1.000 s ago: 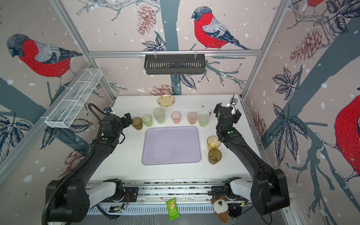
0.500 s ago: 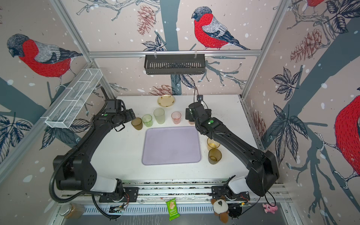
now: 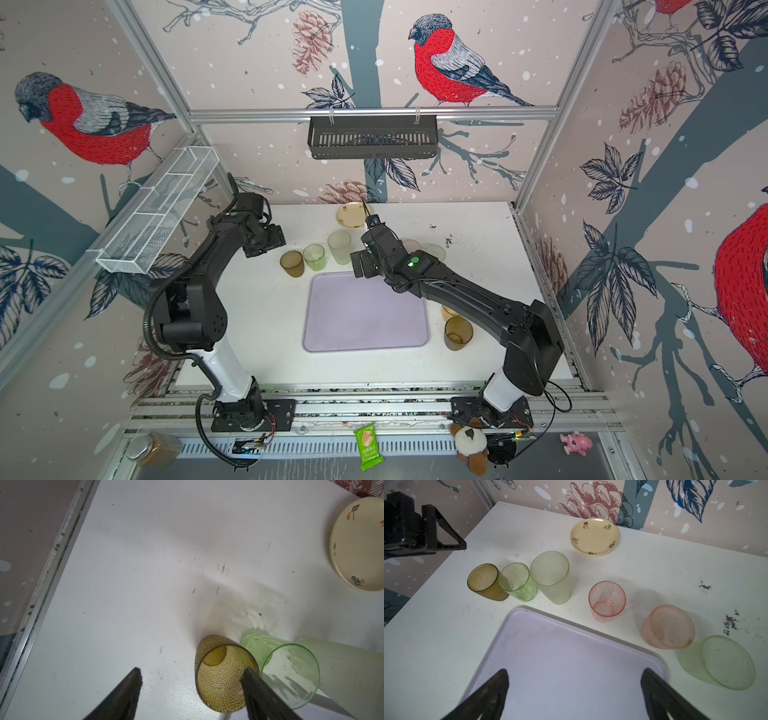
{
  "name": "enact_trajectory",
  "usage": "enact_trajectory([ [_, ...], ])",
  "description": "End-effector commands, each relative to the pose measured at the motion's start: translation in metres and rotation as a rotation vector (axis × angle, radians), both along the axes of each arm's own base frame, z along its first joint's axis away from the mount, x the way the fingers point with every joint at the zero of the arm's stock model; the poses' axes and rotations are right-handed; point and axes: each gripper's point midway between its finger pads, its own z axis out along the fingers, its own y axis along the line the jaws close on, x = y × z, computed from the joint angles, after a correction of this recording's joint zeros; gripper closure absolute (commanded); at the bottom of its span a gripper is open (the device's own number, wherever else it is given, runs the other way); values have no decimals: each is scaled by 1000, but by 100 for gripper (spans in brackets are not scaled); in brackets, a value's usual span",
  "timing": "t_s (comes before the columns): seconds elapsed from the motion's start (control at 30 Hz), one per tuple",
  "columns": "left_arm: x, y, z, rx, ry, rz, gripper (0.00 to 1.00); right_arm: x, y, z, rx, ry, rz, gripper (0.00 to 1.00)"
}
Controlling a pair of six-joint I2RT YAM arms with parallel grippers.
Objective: Place the glasses into the tray
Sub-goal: Pick up the glass from the top-left of the table.
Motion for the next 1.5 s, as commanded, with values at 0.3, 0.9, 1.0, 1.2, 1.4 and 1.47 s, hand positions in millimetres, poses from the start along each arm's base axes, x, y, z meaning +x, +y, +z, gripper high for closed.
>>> enact_trajectory([
  [0.3, -26, -14, -38, -58, 117, -77, 30, -5, 7, 3, 10, -16, 49, 0],
  [0.9, -31, -13, -63, -39, 156, -84, 57, -5, -3, 14, 23, -47, 8, 0],
  [1.0, -30, -14, -63, -35, 155, -84, 62, -5, -6, 17, 21, -55, -1, 0],
  [1.2, -29, -15, -61, -23, 153, -85, 71, -5, -9, 21, 23, -72, -14, 0],
  [1.4, -31, -14, -60, -15, 152, -80, 78, -5, -12, 25, 22, -86, -26, 0],
  [1.47, -32, -14, -60, -15, 153, -81, 79, -4, -14, 27, 20, -94, -31, 0],
])
